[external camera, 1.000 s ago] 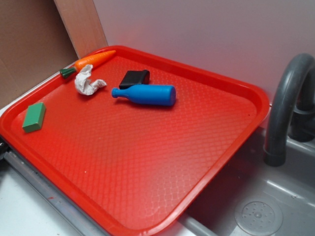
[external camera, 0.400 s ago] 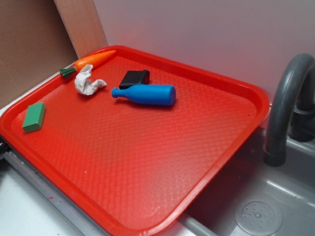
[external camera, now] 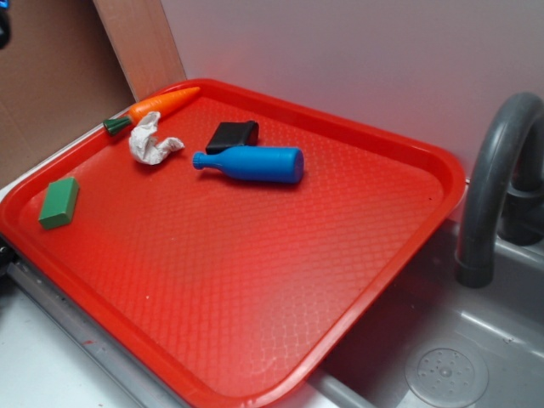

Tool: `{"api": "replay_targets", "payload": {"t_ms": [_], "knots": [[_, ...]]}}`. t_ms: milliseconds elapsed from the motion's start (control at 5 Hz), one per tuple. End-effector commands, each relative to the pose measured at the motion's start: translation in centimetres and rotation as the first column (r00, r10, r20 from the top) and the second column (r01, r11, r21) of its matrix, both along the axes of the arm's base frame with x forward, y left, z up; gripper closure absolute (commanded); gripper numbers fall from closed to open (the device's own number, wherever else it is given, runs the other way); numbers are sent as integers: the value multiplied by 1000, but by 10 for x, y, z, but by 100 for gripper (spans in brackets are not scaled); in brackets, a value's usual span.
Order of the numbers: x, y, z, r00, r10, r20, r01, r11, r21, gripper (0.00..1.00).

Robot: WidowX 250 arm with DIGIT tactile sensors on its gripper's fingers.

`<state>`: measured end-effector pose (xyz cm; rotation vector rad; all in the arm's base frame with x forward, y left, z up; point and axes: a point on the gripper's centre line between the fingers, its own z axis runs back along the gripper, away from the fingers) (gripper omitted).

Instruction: Grab the blue bottle.

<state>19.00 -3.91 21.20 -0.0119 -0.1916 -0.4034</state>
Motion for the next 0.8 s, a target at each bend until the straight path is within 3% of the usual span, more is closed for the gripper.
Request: {"api": "replay_targets", "payload": {"t_ms": [0, 200, 400, 600], "knots": [[41, -42, -11, 918, -379, 115, 383, 924, -12, 0], [57, -59, -23, 897, -428, 108, 431, 902, -10, 0], [71, -79, -36, 875, -471, 110, 480, 875, -66, 0], [89, -96, -50, 870, -485, 87, 490, 870, -48, 0]]}}
